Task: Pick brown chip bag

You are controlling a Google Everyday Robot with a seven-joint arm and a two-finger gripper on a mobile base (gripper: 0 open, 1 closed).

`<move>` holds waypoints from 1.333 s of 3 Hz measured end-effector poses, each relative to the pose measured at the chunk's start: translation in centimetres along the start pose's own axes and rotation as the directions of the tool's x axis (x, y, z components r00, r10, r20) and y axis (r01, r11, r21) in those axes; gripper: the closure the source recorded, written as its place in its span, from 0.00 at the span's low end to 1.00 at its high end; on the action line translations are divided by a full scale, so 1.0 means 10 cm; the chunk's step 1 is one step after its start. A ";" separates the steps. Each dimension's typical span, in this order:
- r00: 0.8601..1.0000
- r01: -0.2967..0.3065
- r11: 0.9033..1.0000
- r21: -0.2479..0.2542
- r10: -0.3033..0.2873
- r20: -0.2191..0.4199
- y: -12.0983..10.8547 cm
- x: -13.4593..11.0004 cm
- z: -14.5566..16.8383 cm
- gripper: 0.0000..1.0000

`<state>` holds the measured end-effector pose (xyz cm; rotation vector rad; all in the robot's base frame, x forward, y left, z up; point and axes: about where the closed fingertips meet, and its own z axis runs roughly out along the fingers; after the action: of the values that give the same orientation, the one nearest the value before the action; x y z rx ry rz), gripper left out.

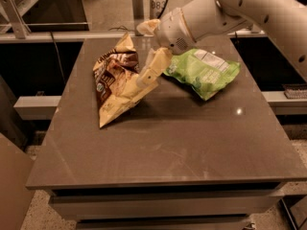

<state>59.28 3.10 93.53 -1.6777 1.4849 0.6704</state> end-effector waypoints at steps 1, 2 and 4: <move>0.999 -0.007 0.999 -0.052 0.009 0.037 0.15 -0.20 0.27 0.00; 0.999 -0.020 0.995 -0.095 0.024 0.039 0.33 -0.34 0.49 0.00; 0.994 -0.080 0.992 -0.093 0.073 -0.079 0.60 -0.36 0.56 0.00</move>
Offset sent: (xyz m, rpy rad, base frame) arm -0.0524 0.0854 -0.0119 0.0186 0.1192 0.0944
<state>53.35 9.70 92.06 -1.7429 1.5991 0.7376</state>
